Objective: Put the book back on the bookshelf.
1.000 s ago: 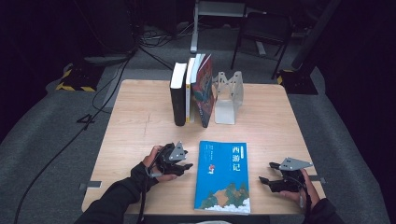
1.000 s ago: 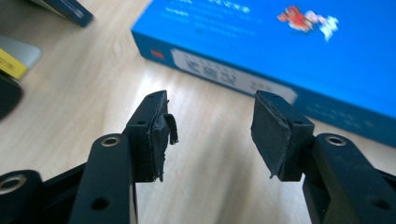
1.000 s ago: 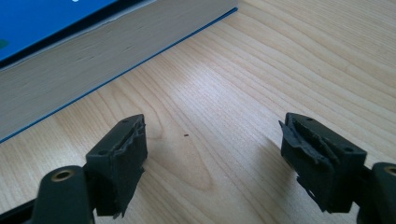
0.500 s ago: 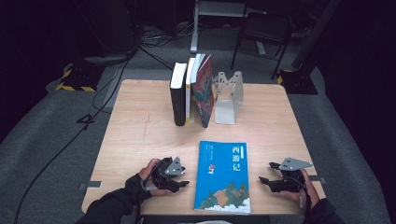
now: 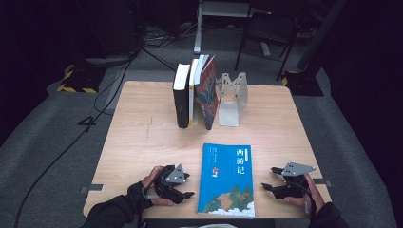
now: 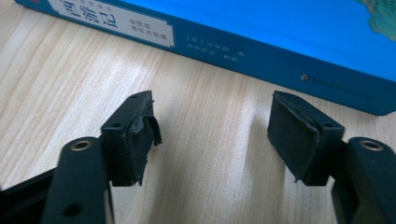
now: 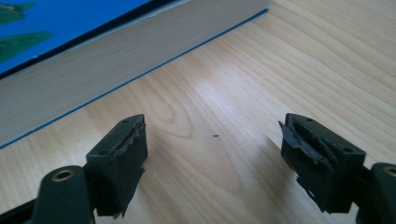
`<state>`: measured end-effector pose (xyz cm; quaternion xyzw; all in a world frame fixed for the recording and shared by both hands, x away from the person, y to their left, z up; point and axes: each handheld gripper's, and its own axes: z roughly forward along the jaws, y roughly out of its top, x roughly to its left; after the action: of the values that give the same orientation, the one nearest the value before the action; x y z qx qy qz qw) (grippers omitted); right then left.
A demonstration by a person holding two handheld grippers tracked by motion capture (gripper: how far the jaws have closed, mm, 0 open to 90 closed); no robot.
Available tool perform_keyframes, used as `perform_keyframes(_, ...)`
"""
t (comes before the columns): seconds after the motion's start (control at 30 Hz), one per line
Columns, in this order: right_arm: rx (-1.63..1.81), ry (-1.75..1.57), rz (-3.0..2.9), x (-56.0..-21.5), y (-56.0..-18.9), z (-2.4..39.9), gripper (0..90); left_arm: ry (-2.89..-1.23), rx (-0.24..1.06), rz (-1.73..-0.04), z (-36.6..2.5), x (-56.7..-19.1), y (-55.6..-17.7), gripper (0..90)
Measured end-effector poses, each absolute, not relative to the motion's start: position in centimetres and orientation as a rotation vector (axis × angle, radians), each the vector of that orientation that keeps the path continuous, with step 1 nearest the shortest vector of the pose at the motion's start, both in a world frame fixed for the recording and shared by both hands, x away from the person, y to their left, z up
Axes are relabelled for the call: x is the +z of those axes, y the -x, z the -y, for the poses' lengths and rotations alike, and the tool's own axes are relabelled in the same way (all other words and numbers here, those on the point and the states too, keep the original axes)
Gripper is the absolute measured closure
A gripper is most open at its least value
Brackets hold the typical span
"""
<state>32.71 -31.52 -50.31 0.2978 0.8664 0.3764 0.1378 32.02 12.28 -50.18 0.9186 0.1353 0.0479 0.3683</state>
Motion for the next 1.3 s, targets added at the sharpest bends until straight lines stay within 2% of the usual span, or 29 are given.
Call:
perform_keyframes(0.47, 1.083, -0.696, -2.603, -49.3, -31.7, 28.9, 21.4, -2.366, 0.108, -0.329, -11.7, -50.4, -32.0, 16.9)
perform_keyframes(1.2, 1.04, -0.629, -2.614, -49.4, -31.4, 27.4, 20.5, -2.368, 0.109, -0.321, -10.7, -50.5, -31.0, 12.6)
perform_keyframes(1.3, 1.072, -0.648, -2.597, -49.3, -31.5, 27.3, 21.5, -2.368, 0.136, -0.383, -10.7, -50.4, -31.2, 11.5)
